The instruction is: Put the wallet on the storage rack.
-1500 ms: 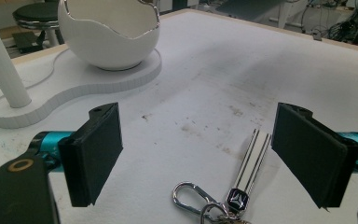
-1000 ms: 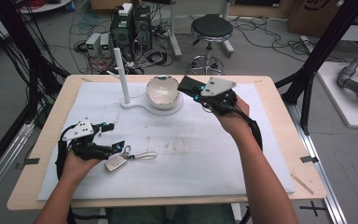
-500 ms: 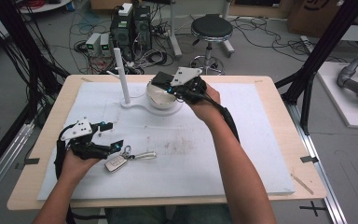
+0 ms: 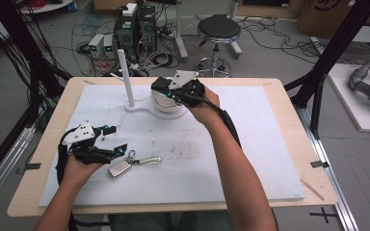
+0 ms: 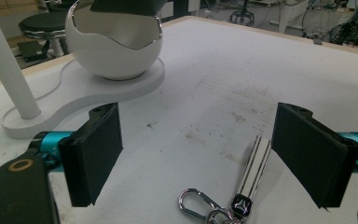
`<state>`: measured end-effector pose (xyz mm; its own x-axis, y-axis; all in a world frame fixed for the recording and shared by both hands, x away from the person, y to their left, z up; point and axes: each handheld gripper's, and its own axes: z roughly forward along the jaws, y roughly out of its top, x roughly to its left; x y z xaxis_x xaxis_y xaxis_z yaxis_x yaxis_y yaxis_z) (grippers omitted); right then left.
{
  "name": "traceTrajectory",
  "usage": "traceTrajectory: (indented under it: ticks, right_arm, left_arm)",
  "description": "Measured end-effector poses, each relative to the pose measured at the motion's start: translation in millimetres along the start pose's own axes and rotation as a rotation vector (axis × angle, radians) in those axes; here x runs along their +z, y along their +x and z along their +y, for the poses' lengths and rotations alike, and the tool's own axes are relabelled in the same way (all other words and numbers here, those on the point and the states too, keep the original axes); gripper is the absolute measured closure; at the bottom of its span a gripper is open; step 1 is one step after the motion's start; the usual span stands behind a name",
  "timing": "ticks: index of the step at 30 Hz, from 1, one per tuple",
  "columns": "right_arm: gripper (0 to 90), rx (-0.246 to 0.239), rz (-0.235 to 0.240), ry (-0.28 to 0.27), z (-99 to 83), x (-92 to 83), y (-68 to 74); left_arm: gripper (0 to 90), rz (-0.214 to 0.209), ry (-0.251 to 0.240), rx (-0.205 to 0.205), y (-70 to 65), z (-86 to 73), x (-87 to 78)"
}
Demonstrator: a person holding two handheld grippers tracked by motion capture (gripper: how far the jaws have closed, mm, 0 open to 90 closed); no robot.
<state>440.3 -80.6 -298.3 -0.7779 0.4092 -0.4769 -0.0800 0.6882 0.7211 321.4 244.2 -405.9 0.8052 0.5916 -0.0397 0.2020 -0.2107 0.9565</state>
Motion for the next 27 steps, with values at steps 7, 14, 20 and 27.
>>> traceTrajectory:
  ticks: [7, 14, 20, 27]
  right_arm:
    - [84.9, -0.001, 0.019, 0.014, -0.3, 6.4, 3.2]
    - [84.9, -0.002, 0.039, 0.041, -3.7, 17.1, 8.1]
    - [84.9, -0.003, 0.048, 0.058, -6.3, 24.5, 9.4]
    - [84.7, 0.020, 0.039, 0.090, -14.7, 33.8, 6.7]
  left_arm:
    - [16.3, -0.001, 0.003, 0.000, 0.4, -0.5, 0.7]
    - [16.3, -0.003, 0.002, -0.001, 0.3, -0.5, 0.5]
    - [16.3, -0.002, 0.006, 0.002, 0.4, -0.5, 0.6]
    - [16.3, -0.005, 0.009, 0.006, 0.7, -1.1, 0.3]
